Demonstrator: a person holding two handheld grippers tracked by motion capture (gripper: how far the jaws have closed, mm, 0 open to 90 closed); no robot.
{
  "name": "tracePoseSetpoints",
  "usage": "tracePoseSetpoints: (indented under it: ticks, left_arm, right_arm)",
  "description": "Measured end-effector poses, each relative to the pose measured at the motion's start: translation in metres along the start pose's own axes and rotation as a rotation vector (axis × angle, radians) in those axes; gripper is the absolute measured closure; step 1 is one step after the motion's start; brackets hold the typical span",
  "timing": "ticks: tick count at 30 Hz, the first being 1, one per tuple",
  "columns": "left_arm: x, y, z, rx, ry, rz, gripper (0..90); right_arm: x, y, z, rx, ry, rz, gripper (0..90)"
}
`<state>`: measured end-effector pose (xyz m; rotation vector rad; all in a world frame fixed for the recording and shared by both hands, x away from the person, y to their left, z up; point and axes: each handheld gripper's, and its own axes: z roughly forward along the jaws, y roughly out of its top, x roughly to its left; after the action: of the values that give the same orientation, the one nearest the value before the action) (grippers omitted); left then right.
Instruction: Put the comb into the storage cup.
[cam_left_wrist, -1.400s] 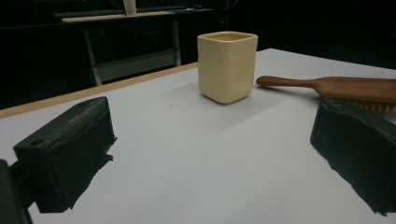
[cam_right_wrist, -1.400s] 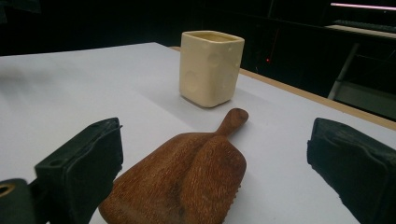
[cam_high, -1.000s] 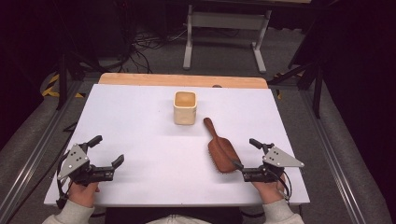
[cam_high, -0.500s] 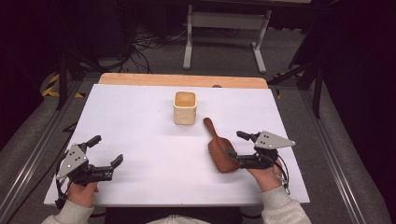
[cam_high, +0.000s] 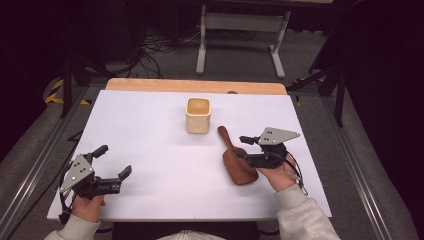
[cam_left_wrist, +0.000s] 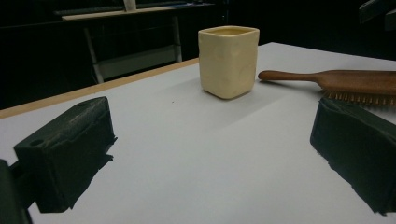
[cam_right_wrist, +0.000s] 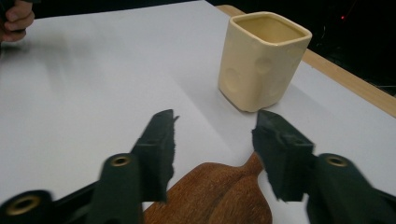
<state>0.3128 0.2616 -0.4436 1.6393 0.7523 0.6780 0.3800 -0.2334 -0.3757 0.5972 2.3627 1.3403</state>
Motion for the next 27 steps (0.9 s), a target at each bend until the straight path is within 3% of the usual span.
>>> tracePoseSetpoints:
  ticks: [4, 5, 6, 11, 18, 25, 27]
  left_arm:
    - [0.001, 0.0, 0.0, 0.003, -0.001, 0.004, 0.6]
    - [0.001, 0.0, 0.0, 0.004, -0.001, 0.004, 0.6]
    - [0.001, 0.0, 0.0, 0.004, -0.001, 0.001, 0.6]
    - [0.001, 0.0, 0.0, 0.003, -0.001, 0.002, 0.6]
    - [0.001, 0.0, 0.0, 0.001, -0.001, 0.002, 0.6]
    - [0.002, 0.0, 0.0, 0.002, -0.003, 0.001, 0.6]
    - [0.002, 0.0, 0.0, 0.003, -0.004, 0.001, 0.7]
  right_arm:
    - [-0.004, 0.005, 0.004, 0.031, 0.012, -0.001, 78.6]
    - [-0.005, 0.008, 0.006, 0.043, 0.019, -0.002, 87.9]
    - [-0.007, 0.009, 0.008, 0.055, 0.025, -0.003, 89.6]
    - [-0.013, 0.017, 0.015, 0.107, 0.035, -0.008, 89.8]
    - [-0.02, 0.031, 0.026, 0.168, 0.04, -0.059, 89.8]
    - [-0.03, 0.04, 0.044, 0.23, 0.05, -0.069, 89.8]
    - [-0.033, 0.039, 0.053, 0.271, 0.056, -0.073, 89.7]
